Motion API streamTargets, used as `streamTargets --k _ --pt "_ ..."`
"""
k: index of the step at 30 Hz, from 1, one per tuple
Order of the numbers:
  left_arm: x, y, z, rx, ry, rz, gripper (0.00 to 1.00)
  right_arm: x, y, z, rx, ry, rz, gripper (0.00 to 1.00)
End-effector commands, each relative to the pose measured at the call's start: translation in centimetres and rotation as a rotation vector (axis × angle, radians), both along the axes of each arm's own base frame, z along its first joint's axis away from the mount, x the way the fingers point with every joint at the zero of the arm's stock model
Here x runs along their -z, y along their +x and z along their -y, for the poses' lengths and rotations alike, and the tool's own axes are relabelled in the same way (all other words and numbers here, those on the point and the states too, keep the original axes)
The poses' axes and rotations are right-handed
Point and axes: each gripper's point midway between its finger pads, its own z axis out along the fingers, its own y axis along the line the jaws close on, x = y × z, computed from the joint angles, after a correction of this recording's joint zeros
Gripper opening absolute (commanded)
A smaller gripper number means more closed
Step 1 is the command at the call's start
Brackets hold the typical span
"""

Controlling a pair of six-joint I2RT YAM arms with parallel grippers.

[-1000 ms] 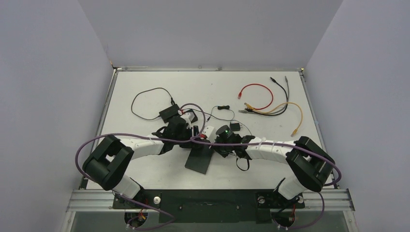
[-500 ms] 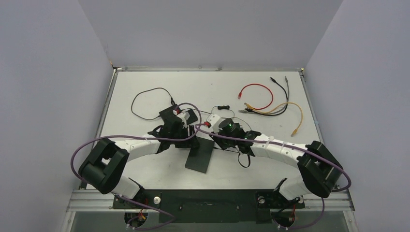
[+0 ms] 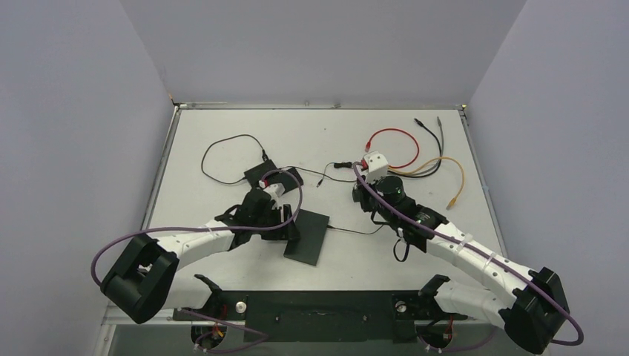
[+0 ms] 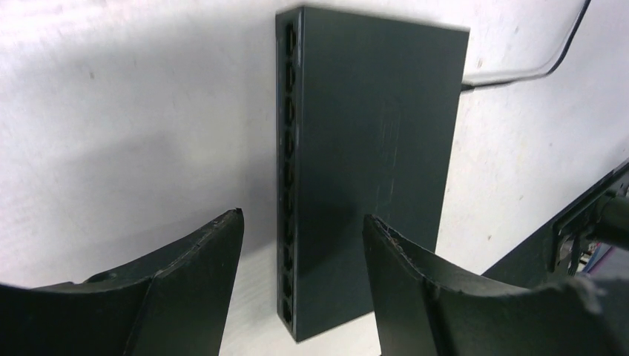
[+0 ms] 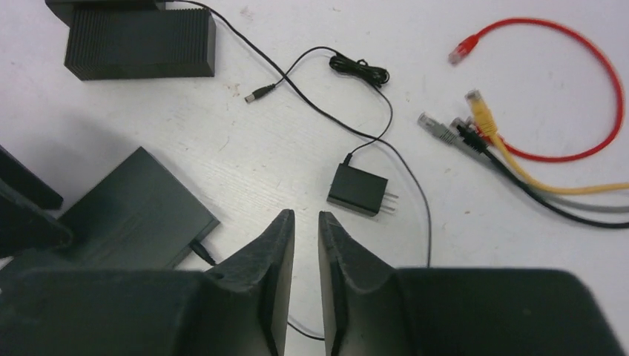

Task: Insert the plug into the switch port
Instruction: Insert the power into the switch port, then adjust the switch port at the center of the board.

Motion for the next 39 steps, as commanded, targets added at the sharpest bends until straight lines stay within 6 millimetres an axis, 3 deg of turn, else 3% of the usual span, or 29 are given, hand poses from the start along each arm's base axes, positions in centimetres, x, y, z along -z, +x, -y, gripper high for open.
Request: streamTargets --k 1,3,12,20,28,39 --pt "-0.2 -1.9 0.0 0.035 -0.014 -0.004 0.58 1.2 -1.0 -1.7 -0.050 0.112 -0.116 0.07" --pt "0.2 -2.7 0.1 0.040 -0.007 -0.012 0.58 2.2 -2.1 -2.9 -0.113 0.143 -0.179 0.00" --pt "0.8 -6.1 2.1 0.096 -0.016 -0.033 0.58 8.8 -6.1 -4.6 -0.098 0.156 -0.372 0.00" --pt "-0.3 -7.4 4.0 0.125 -0.069 -0.017 0.57 13.2 -6.2 -3.8 0.058 0.189 -0.437 0.00" --pt "-1.4 -8.5 7.2 0.188 -0.136 -0.003 0.57 14.9 -5.8 -5.0 0.048 0.167 -0.469 0.00" --pt "-2.8 -8.2 10.5 0.221 -0.221 0.026 0.57 15.0 -4.1 -9.7 -0.102 0.127 -0.519 0.00"
